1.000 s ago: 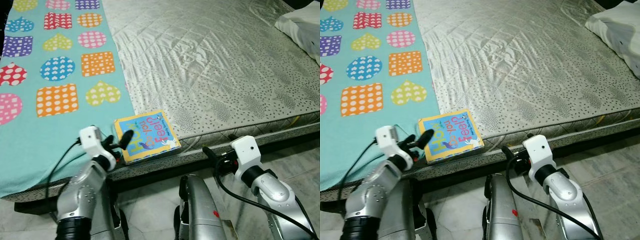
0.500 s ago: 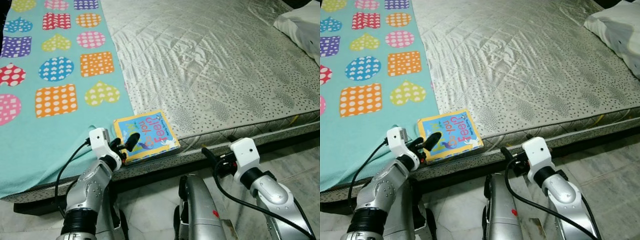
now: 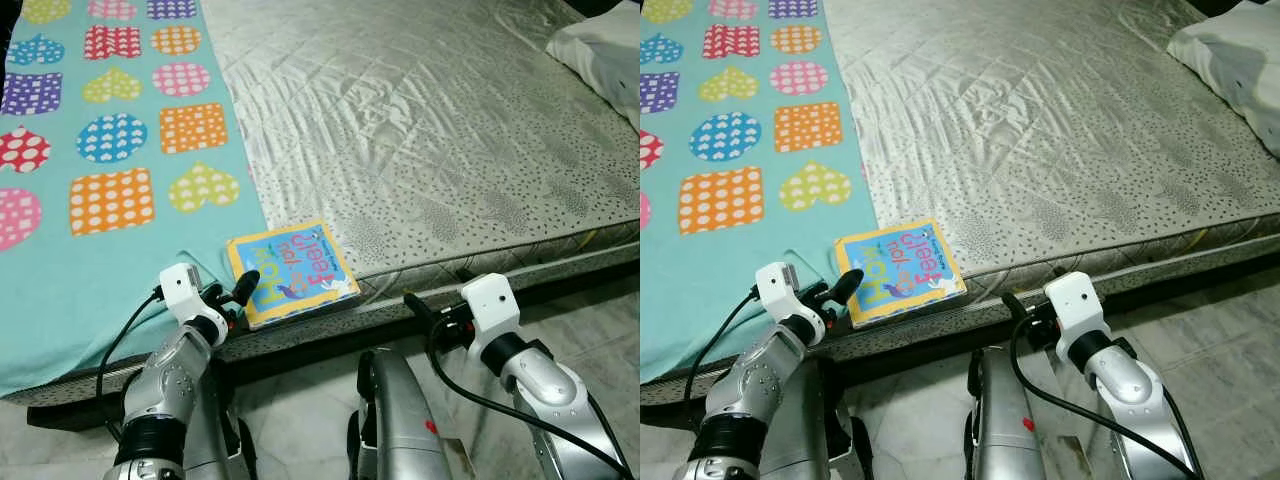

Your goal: Clean up the room

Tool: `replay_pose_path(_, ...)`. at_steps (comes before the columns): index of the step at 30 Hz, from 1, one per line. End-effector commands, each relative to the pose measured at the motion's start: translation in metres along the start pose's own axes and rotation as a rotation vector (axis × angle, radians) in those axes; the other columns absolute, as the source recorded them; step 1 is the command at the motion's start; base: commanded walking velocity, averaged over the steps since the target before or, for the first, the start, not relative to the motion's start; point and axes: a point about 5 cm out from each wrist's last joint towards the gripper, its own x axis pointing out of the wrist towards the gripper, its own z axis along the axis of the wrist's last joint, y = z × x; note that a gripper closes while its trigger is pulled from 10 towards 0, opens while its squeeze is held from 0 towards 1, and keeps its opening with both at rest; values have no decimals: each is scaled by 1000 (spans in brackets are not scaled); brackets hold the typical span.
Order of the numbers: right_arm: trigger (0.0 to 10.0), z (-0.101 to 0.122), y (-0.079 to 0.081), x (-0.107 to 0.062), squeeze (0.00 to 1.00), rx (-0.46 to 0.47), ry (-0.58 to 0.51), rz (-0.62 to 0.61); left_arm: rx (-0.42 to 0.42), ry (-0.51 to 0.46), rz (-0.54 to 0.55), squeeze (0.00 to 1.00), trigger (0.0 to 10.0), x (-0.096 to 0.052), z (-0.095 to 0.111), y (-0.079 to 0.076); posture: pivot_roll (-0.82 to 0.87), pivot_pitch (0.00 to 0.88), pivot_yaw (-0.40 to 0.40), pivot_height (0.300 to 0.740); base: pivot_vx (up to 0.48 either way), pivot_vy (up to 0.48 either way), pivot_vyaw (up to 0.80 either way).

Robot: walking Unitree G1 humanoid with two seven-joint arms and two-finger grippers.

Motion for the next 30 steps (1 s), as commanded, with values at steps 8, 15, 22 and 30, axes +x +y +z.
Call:
replay_pose_path(8,10000,-5,-7,-3,0,-10,19,-7,9,3,-14,0,10000,6,1,-4,-165,218,-50,555,0,0,0)
replay_pose_path(15,10000,-9,-14,0,0,-10,26,-6,4,6,-24,0,10000,4,-4,-5,-165,218,-50,555,0,0,0)
replay_pose_path(22,10000,-13,-17,0,0,-15,28,-9,45,81,-63,0,10000,-14,-19,-16,-158,209,-44,555,0,0,0)
replay_pose_path(30,10000,-12,-11,2,0,-15,15,1,75,108,-75,0,10000,-38,-23,-17,-147,206,-46,555,0,0,0)
